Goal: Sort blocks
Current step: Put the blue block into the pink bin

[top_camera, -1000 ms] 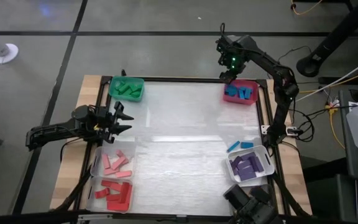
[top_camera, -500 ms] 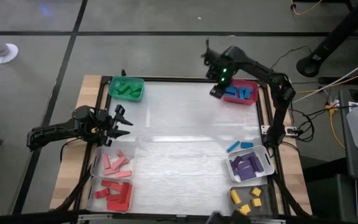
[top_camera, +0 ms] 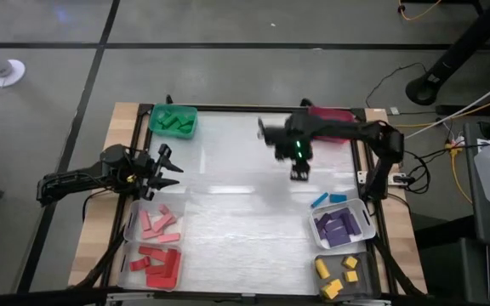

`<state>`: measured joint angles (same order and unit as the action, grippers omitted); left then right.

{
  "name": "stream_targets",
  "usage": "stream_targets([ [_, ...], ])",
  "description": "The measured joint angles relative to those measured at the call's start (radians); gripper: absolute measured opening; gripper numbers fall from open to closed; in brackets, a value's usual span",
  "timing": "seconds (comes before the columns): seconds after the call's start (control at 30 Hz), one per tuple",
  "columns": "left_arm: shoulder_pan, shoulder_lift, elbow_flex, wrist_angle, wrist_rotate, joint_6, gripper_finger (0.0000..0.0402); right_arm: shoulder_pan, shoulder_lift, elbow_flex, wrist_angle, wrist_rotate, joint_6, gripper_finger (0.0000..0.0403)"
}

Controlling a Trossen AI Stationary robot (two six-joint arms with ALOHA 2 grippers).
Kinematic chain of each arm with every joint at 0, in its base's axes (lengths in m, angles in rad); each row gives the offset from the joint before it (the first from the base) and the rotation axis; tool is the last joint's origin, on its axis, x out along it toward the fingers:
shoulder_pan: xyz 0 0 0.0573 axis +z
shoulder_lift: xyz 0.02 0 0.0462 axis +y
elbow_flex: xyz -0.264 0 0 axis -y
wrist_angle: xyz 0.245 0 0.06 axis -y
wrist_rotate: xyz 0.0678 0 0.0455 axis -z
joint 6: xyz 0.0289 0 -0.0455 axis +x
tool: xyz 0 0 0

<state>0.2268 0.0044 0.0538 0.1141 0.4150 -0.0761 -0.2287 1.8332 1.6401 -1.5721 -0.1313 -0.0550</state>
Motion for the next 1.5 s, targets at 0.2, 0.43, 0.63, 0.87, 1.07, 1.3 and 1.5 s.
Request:
stream_targets([
  [0.2, 0.000, 0.000, 0.000, 0.000, -0.007, 0.024, 0.0159, 0.153, -0.095, -0.232, 0.000, 0.003, 0.009, 0.0170],
  [0.43, 0.001, 0.000, 0.000, 0.000, -0.008, 0.050, 0.0159, 0.253, -0.164, -0.469, 0.117, 0.015, -0.005, 0.0170],
  [0.63, 0.001, 0.000, 0.000, -0.001, -0.008, 0.011, 0.0159, 0.284, -0.172, -0.602, 0.255, 0.008, -0.033, 0.0170],
  [0.87, 0.001, 0.000, 0.000, -0.002, -0.008, 0.005, 0.0159, 0.281, -0.172, -0.662, 0.335, 0.067, -0.098, 0.0170],
  [1.07, 0.001, 0.000, 0.000, -0.009, -0.008, 0.005, 0.0159, 0.282, -0.172, -0.700, 0.381, 0.061, -0.140, 0.0170],
  [1.3, 0.001, 0.000, 0.000, -0.025, -0.008, 0.005, 0.0159, 0.281, -0.172, -0.734, 0.477, 0.059, -0.142, 0.0170],
  [1.5, 0.001, 0.000, 0.000, -0.031, -0.008, 0.013, 0.0159, 0.280, -0.172, -0.747, 0.546, -0.004, -0.142, 0.0163],
])
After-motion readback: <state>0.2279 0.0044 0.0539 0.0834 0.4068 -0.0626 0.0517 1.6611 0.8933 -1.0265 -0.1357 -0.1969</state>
